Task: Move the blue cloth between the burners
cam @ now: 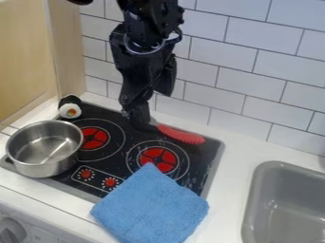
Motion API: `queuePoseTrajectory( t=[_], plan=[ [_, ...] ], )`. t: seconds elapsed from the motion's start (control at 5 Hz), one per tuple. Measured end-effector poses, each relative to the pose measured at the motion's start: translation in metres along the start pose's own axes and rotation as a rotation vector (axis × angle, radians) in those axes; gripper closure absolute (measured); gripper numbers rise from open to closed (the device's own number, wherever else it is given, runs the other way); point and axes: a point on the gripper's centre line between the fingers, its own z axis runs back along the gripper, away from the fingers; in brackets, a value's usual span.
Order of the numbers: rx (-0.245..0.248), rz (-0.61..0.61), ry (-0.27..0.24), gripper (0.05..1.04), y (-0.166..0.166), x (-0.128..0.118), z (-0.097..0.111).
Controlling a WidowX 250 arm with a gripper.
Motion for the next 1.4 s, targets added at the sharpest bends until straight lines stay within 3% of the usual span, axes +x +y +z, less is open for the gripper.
queuePoseTrajectory(
  t=[0.2, 0.4, 0.8, 1.0, 1.2, 1.4],
  plan=[
    [0.052, -0.01, 0.008, 0.085, 0.015, -0.003, -0.008],
    [0.108, -0.15, 0.058, 0.085, 0.024, -0.02, -0.011],
    [0.184, -0.349, 0.046, 0.085, 0.04, -0.053, -0.003],
    [0.282, -0.512, -0.006, 0.085, 0.053, -0.062, 0.005],
    [0.357, -0.566, -0.028, 0.085, 0.06, -0.06, 0.002],
    [0.381, -0.594, -0.003, 0.085, 0.065, -0.063, -0.003]
  ],
)
